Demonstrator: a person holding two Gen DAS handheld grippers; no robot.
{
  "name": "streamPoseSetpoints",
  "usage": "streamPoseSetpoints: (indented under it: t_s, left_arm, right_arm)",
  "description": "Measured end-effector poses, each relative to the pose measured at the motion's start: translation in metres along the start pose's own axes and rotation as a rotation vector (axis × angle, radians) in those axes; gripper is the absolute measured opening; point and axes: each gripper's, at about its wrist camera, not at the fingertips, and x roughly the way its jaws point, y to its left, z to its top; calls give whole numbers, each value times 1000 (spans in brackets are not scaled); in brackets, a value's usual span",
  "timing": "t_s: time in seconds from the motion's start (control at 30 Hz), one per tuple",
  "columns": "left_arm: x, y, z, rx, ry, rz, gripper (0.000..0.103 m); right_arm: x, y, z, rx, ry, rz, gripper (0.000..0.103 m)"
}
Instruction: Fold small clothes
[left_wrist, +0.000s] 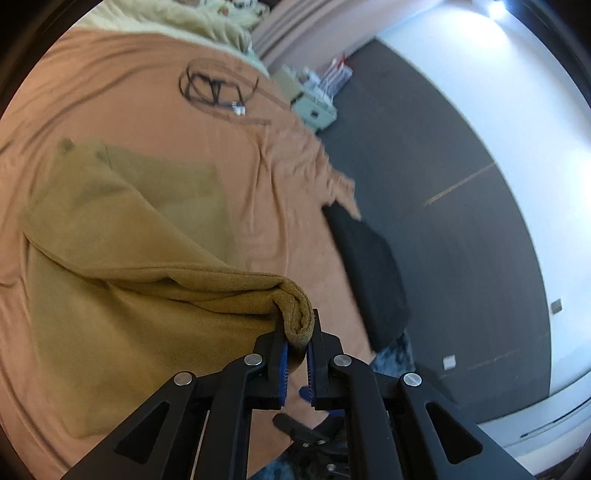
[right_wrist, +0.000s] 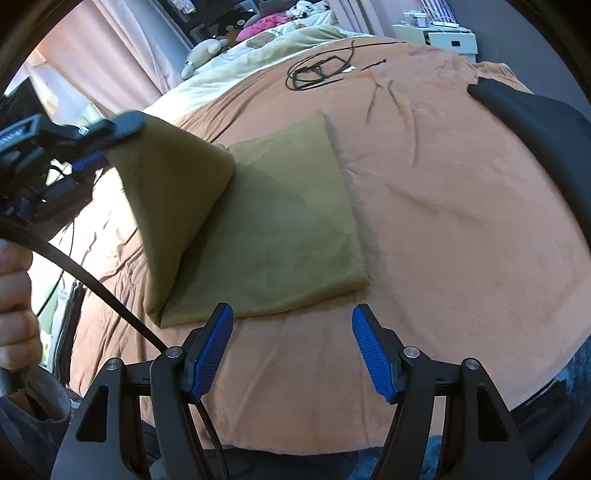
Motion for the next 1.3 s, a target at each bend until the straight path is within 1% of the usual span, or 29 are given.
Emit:
streamPoseSetpoints:
  t_s: [0.03, 0.07, 0.1, 0.13, 0.17, 0.2, 0.3, 0.43, 0.5, 0.57, 0.63, 0.7, 0.8, 0.9, 0.93, 1.0, 1.07, 1.13, 1.3]
  left_arm:
    - [8, 1, -3, 0, 29, 2, 14]
    - [11, 2, -6, -1, 43, -4, 26]
    - [13, 3, -8, -1, 52, -8, 33]
    - [13, 4, -10, 3, 52, -8, 48]
    - [10, 7, -13, 12, 42, 4, 56]
    - [5, 9, -14, 17, 33, 17, 57]
    - [-6, 22, -16, 9, 27, 45, 57]
    - [-22, 46, -20, -13, 9, 115, 57]
    - [-31, 60, -23, -25, 2, 148, 57]
    - [-39, 74, -26, -44, -6, 177, 57]
    - [-46, 87, -30, -60, -12, 205, 57]
    - [-53, 102, -34, -81, -17, 239, 57]
    - [-59, 120, -40, -112, -20, 284, 57]
    - [-61, 137, -48, -143, -18, 318, 57]
    - [-61, 142, -50, -151, -15, 325, 57]
    - [-60, 153, -56, -174, -3, 341, 56]
    - [-59, 163, -61, -198, 4, 357, 49]
    - [-57, 168, -64, -216, 16, 351, 44]
    - [-45, 168, -69, -217, 55, 339, 43]
  right_arm:
    - [1, -3, 0, 5, 1, 3, 65]
    - [1, -5, -1, 14, 2, 8, 65]
    - [0, -8, -1, 22, 2, 13, 65]
    - [-2, -9, -2, 28, 1, 19, 65]
    - [-2, -10, -2, 29, -1, 26, 65]
    - [-2, -12, 0, 26, 0, 32, 65]
    - [1, -10, 4, -4, 3, 45, 65]
    - [6, -5, 16, -60, -1, 39, 65]
    - [11, -2, 23, -95, 4, 36, 60]
    - [17, 0, 28, -133, 17, 12, 56]
    - [23, 3, 33, -180, 33, -14, 48]
    - [29, 5, 36, -211, 46, -32, 42]
    - [35, 11, 41, -280, 60, -74, 39]
    - [43, 18, 46, -328, 79, -93, 36]
    - [45, 19, 48, -341, 85, -101, 33]
    - [47, 23, 52, -363, 90, -111, 30]
    - [49, 30, 55, -405, 97, -110, 30]
    - [54, 36, 57, -456, 114, -123, 30]
    - [73, 49, 60, -562, 203, -151, 30]
